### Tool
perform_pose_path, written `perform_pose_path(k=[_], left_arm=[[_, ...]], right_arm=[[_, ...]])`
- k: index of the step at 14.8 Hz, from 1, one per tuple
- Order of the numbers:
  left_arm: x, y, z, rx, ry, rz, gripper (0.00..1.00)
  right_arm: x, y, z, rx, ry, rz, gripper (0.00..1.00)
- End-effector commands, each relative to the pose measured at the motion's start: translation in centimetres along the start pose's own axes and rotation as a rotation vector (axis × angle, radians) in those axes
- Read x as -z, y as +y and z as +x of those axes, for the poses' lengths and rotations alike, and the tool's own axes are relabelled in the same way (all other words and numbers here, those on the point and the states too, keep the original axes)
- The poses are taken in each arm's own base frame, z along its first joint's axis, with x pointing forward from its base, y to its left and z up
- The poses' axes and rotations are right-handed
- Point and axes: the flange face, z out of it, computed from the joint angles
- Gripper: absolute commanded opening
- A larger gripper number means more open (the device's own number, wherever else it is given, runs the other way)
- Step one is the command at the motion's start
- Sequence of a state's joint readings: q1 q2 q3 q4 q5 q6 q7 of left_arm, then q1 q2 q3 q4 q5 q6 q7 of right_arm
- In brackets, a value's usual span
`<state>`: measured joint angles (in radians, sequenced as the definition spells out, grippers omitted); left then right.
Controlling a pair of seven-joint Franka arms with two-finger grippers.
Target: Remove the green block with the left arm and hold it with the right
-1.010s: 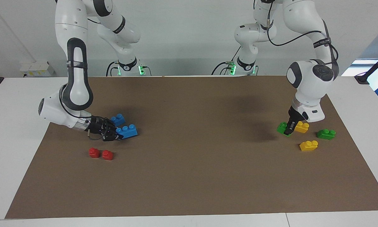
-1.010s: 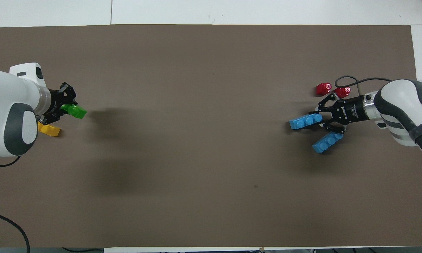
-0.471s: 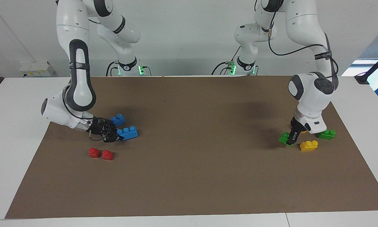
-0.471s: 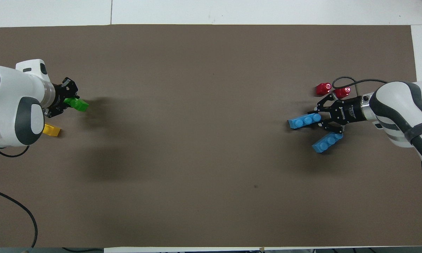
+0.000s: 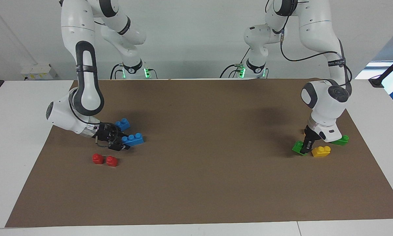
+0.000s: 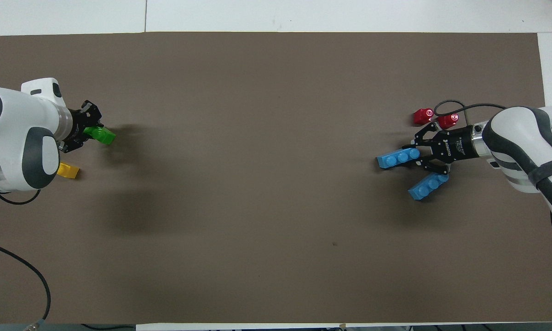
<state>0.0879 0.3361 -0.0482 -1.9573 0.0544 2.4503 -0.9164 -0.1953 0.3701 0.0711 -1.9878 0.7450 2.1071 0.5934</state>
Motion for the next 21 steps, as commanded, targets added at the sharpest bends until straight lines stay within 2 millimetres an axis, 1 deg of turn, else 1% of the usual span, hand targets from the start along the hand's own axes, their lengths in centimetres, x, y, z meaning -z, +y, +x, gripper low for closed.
perform_pose_path(k=[1, 2, 3, 4, 5, 6, 7, 9, 10, 12, 14, 15, 16, 17, 19, 20, 21], left_arm=[[-0.4, 0.3, 0.6, -0.01, 0.01, -0.019, 0.0], [-0.5, 0.3, 0.6, -0.013, 0.013, -0.02, 0.0], [-0.6, 0.2, 0.5, -0.015, 0.015, -0.023, 0.05], [-0.6, 0.0, 0.8, -0.01, 0.016, -0.024, 0.29], [-0.6, -0.2, 1.0, -0.016, 0.017, -0.023, 0.56], [-0.6, -0.1, 0.9, -0.022, 0.016, -0.022, 0.89], [-0.6, -0.1, 0.9, -0.022, 0.014, -0.02, 1.0], [-0.6, -0.1, 0.8, -0.024, 0.009, -0.014, 1.0], [-0.4, 0.0, 0.8, -0.027, 0.003, -0.007, 1.0], [1.0, 0.3, 1.0, -0.042, -0.008, 0.012, 1.0], [4.2, 1.2, 1.0, -0.087, -0.008, 0.016, 1.0], [6.1, 1.4, 1.0, -0.123, -0.003, 0.013, 1.0], [7.3, 1.6, 1.0, -0.165, -0.005, 0.016, 1.0], [9.1, 1.8, 1.0, -0.209, -0.009, 0.022, 1.0], [12.9, 2.2, 1.5, -0.354, -0.012, 0.028, 1.0], [14.8, 2.3, 1.8, -0.428, -0.02, 0.036, 1.0], [16.4, 2.5, 1.8, -0.487, -0.036, 0.048, 1.0]], right_arm=[[2.2, -0.2, -0.5, 0.014, 0.027, -0.015, 1.0], [2.8, -0.3, -0.2, 0.016, 0.027, -0.018, 1.0], [3.3, -0.2, 0.1, 0.017, 0.025, -0.023, 1.0], [4.3, 0.2, 0.9, 0.014, 0.034, -0.026, 1.0], [5.2, 0.4, 1.4, 0.015, 0.042, -0.032, 1.0], [5.7, 0.4, 1.6, 0.018, 0.037, -0.041, 1.0], [6.0, 0.3, 1.6, 0.021, 0.037, -0.045, 1.0], [7.3, 0.1, 1.6, 0.033, 0.055, -0.041, 1.0], [8.7, -1.0, 0.8, 0.068, 0.079, -0.045, 1.0], [11.1, -2.9, -0.6, 0.103, 0.109, -0.064, 1.0], [14.1, -4.8, -2.8, 0.164, 0.164, -0.085, 1.0], [15.4, -5.3, -3.9, 0.2, 0.199, -0.093, 1.0], [16.4, -6.0, -5.2, 0.242, 0.236, -0.105, 1.0], [17.6, -6.4, -6.2, 0.28, 0.269, -0.117, 1.0], [19.5, -7.3, -8.2, 0.373, 0.3, -0.137, 1.0], [20.6, -7.4, -9.2, 0.42, 0.318, -0.146, 1.0], [21.2, -7.6, -10.5, 0.48, 0.338, -0.166, 1.0]])
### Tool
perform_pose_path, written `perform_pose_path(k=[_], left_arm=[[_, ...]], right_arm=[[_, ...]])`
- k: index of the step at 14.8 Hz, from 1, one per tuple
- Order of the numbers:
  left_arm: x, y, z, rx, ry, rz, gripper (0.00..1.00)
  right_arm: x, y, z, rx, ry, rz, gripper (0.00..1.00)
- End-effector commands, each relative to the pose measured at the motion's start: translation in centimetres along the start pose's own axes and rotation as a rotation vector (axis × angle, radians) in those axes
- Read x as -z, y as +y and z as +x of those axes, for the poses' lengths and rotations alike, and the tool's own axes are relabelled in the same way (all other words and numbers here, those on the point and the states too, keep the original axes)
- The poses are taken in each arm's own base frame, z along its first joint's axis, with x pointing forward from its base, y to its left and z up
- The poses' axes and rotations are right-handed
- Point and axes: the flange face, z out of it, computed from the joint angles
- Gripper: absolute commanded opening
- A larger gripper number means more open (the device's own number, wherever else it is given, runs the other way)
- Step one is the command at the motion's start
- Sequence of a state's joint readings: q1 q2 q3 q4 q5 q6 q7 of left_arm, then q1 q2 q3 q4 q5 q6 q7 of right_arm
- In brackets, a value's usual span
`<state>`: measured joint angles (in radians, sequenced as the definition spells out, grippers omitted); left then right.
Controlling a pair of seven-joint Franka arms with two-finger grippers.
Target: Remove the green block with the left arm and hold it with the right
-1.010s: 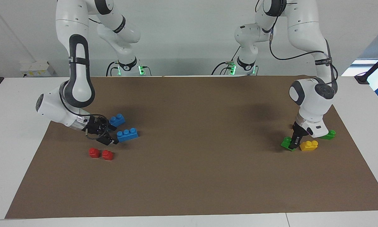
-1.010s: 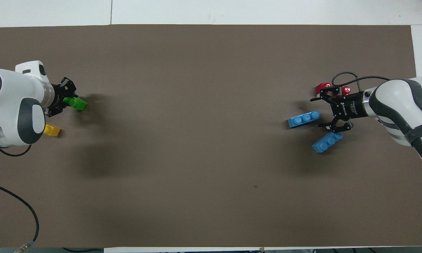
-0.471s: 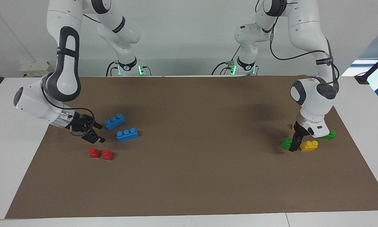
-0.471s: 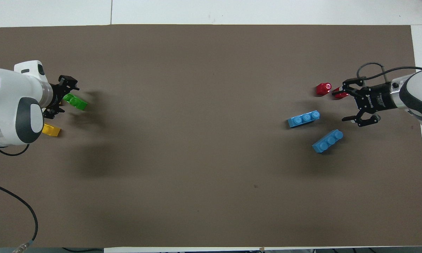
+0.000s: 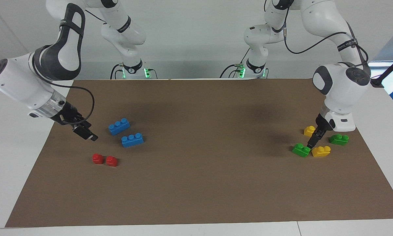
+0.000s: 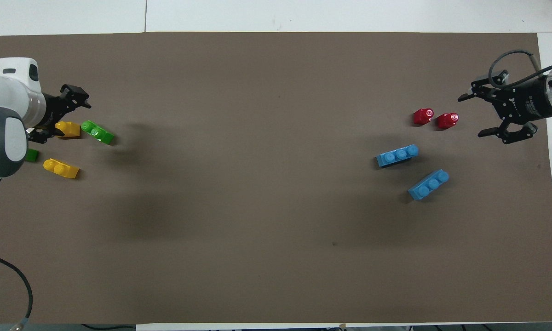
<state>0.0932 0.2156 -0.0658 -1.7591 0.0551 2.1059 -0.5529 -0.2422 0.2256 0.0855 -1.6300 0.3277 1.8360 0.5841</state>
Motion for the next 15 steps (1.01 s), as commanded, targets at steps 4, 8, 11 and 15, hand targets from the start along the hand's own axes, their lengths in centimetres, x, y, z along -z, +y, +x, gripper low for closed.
perform_pose_path(k=[4, 8, 11, 15], left_arm=[[10.2, -0.4, -1.8, -0.287, -0.003, 0.011, 1.0], [16.5, -1.6, -5.7, -0.387, -0.042, 0.034, 1.0], [19.4, -2.7, -8.0, -0.489, -0.075, 0.046, 1.0], [20.0, -2.7, -8.4, -0.53, -0.062, 0.031, 1.0]], right_arm=[[5.1, -2.7, -5.3, 0.373, 0.115, -0.112, 1.0], [6.4, -4.1, -8.0, 0.589, 0.172, -0.197, 1.0], [7.4, -3.9, -8.4, 0.673, 0.185, -0.222, 1.0], [7.5, -3.6, -9.0, 0.713, 0.162, -0.273, 1.0]])
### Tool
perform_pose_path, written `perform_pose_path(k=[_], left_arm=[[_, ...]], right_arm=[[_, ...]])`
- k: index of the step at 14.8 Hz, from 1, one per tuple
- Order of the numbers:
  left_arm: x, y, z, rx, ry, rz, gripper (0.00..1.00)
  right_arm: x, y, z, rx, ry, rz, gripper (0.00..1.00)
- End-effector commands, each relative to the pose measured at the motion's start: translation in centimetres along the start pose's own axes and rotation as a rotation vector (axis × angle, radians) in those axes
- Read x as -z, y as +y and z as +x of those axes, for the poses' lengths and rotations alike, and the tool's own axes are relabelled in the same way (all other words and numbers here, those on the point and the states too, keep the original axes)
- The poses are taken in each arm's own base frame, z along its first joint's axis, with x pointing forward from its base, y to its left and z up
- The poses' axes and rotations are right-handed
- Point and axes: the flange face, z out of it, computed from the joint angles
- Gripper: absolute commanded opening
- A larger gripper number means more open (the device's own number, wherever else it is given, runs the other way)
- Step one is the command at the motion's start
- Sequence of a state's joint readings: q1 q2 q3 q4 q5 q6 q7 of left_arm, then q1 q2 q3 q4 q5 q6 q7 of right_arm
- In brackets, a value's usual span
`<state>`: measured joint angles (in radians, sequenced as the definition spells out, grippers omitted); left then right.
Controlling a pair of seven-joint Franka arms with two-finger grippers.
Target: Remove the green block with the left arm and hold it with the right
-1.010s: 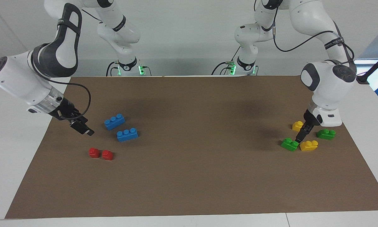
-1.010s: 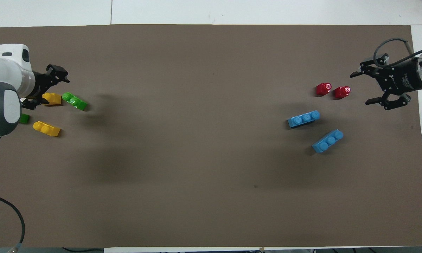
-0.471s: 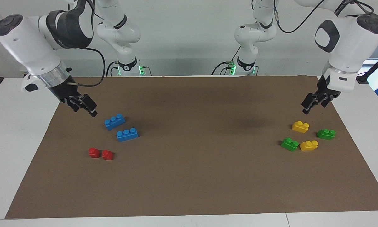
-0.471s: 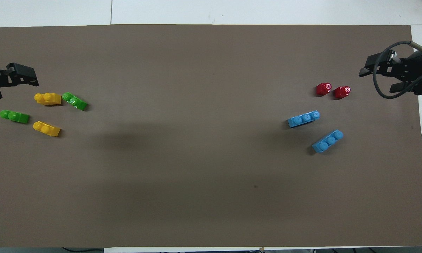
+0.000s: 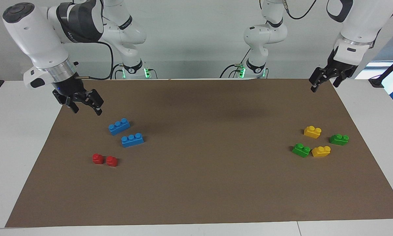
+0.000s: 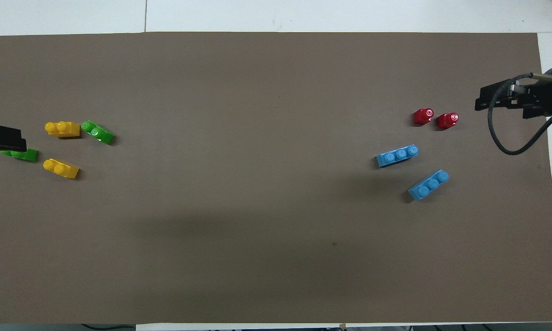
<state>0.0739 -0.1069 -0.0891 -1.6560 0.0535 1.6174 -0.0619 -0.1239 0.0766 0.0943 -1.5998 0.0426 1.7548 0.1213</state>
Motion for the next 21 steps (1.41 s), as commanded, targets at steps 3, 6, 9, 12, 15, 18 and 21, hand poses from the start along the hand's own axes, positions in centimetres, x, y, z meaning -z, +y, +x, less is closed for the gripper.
perform_pose_path(k=[3, 6, 9, 12, 15, 18, 21], left_arm=[[-0.5, 1.6, 0.4, 0.013, 0.033, -0.02, 1.0], [-0.6, 1.6, 0.4, 0.012, 0.024, -0.02, 1.0], [-0.7, 1.6, 0.2, 0.036, 0.006, -0.104, 1.0], [-1.1, 1.2, 0.2, 0.045, -0.002, -0.108, 1.0], [-2.0, 1.5, -0.1, 0.04, -0.037, -0.106, 1.0], [-2.3, 1.7, -0.2, 0.037, -0.046, -0.105, 1.0], [-2.0, 1.4, -0.3, 0.041, -0.046, -0.104, 1.0]], right_arm=[[0.5, 0.2, -0.7, 0.034, -0.014, -0.032, 1.0], [0.3, 0.4, -1.3, 0.03, -0.053, -0.038, 1.0], [0.4, 0.2, -1.4, 0.036, -0.057, -0.036, 1.0], [0.5, 0.0, -1.4, 0.032, -0.054, -0.036, 1.0], [0.4, 0.2, -1.4, 0.035, -0.057, -0.036, 1.0], [0.5, 0.1, -1.4, 0.03, -0.052, -0.036, 1.0], [0.5, 0.1, -1.3, 0.029, -0.049, -0.036, 1.0]])
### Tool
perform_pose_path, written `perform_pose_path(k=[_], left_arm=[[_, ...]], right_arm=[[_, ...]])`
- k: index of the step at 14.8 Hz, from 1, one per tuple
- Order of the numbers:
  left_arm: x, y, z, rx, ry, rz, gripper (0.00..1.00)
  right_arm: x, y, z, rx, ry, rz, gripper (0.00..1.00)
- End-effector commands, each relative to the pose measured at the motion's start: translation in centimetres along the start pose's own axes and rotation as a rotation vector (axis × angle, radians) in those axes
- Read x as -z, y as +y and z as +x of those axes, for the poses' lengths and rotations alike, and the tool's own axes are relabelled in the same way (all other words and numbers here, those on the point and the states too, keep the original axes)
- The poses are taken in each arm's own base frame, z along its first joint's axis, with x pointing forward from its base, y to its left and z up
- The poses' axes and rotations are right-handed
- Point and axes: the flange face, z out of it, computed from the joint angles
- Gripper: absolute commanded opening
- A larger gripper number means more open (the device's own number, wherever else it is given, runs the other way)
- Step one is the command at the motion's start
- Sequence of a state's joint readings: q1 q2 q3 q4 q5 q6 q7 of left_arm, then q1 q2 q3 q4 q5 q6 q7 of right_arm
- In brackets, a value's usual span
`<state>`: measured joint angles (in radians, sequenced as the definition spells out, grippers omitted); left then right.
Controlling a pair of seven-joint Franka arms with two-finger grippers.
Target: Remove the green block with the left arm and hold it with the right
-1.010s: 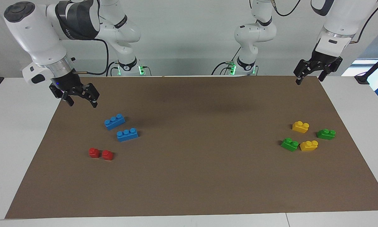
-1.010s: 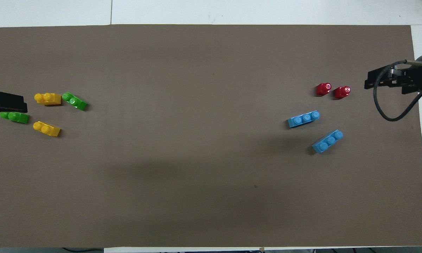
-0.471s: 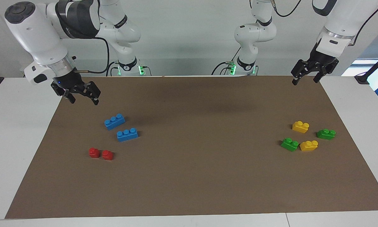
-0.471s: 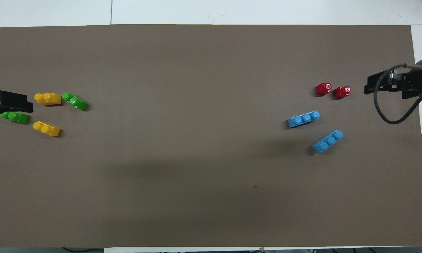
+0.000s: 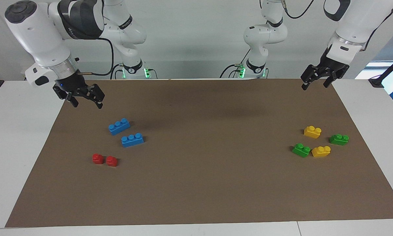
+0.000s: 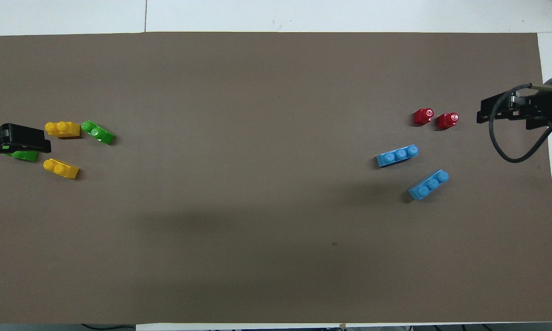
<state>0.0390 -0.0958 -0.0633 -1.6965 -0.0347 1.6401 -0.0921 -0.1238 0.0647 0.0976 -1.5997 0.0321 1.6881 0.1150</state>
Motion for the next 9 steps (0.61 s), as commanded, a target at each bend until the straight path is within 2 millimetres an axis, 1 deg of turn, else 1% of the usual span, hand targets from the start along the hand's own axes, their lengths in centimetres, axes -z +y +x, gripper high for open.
perform_pose_path(k=[1, 9], left_arm=[[0.21, -0.09, -0.49, 0.016, -0.01, -0.015, 1.0], [0.24, 0.05, -0.47, 0.013, -0.007, -0.013, 1.0]], right_arm=[[0.33, 0.09, -0.37, 0.018, 0.004, -0.019, 1.0], [0.43, 0.16, -0.18, 0.021, 0.016, -0.017, 1.0]])
